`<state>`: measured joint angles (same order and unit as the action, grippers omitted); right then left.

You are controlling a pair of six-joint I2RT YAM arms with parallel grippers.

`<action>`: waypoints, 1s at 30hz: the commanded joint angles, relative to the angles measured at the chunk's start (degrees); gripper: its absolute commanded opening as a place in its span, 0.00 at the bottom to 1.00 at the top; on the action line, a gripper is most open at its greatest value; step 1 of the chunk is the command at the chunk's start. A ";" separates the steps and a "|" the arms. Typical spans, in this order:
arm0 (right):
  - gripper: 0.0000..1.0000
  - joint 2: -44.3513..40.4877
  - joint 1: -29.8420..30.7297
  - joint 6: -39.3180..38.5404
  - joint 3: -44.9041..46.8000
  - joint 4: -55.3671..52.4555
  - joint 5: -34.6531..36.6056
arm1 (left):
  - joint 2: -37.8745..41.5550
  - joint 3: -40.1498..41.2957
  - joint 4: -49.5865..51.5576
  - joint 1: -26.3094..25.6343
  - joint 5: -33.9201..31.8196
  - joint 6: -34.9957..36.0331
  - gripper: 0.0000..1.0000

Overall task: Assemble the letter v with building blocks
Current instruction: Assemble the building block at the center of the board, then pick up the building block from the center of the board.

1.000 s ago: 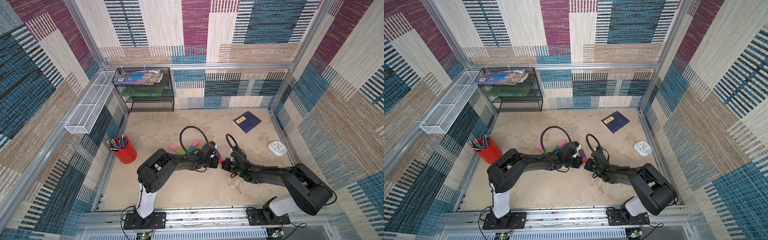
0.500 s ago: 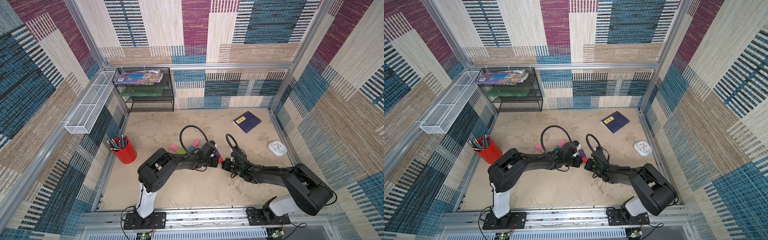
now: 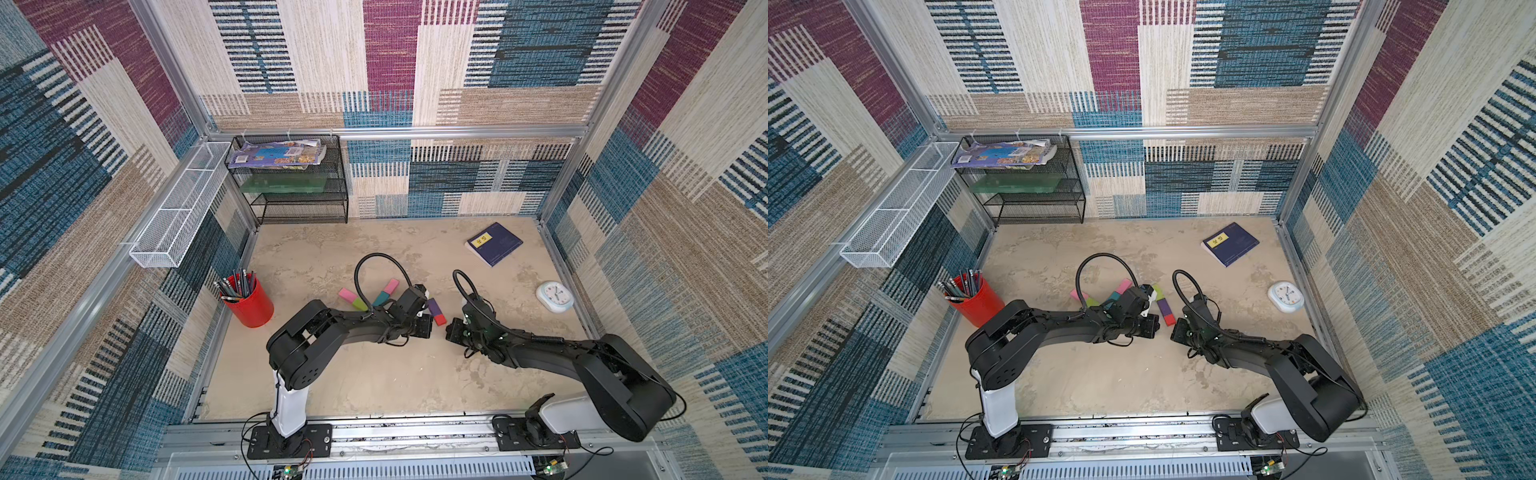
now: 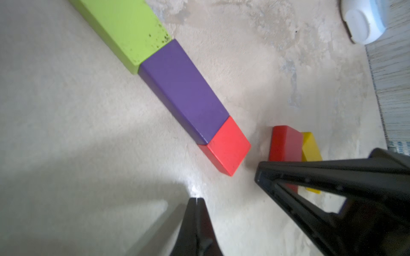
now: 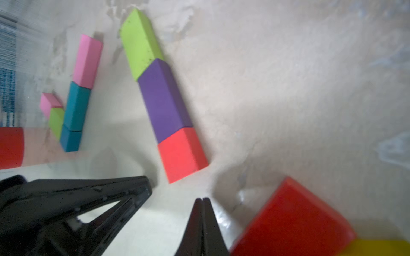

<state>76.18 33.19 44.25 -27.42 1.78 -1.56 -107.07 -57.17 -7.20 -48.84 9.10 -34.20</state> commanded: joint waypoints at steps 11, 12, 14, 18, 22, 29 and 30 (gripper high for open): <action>0.77 -13.17 -3.22 1.67 -1.76 -25.55 8.72 | 12.73 10.12 -11.20 -1.61 0.16 6.76 0.56; 0.77 -12.95 -3.67 1.48 -1.35 -24.71 7.98 | 12.92 10.27 -10.96 -1.66 -0.04 7.06 0.57; 0.76 -12.39 -3.76 1.27 -1.05 -23.12 6.92 | 13.49 10.85 -11.21 -1.69 -0.04 7.21 0.63; 0.72 -12.90 -1.67 2.92 -2.12 -21.73 7.46 | 14.60 11.92 -10.78 -1.63 -1.39 6.87 0.68; 0.71 -14.41 1.34 5.42 -2.73 -21.43 8.20 | 15.96 13.06 -11.21 -1.69 -2.74 6.85 0.71; 0.70 -9.12 2.41 6.38 -4.56 -24.54 8.95 | 18.82 14.21 -9.87 -1.62 -5.63 7.30 0.70; 0.70 -8.34 2.61 6.16 -5.04 -24.59 8.88 | 19.60 14.61 -9.77 -1.63 -6.49 7.38 0.70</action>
<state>66.54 35.48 49.45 -31.33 -22.00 6.22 -89.01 -43.24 -17.08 -50.41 5.72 -28.03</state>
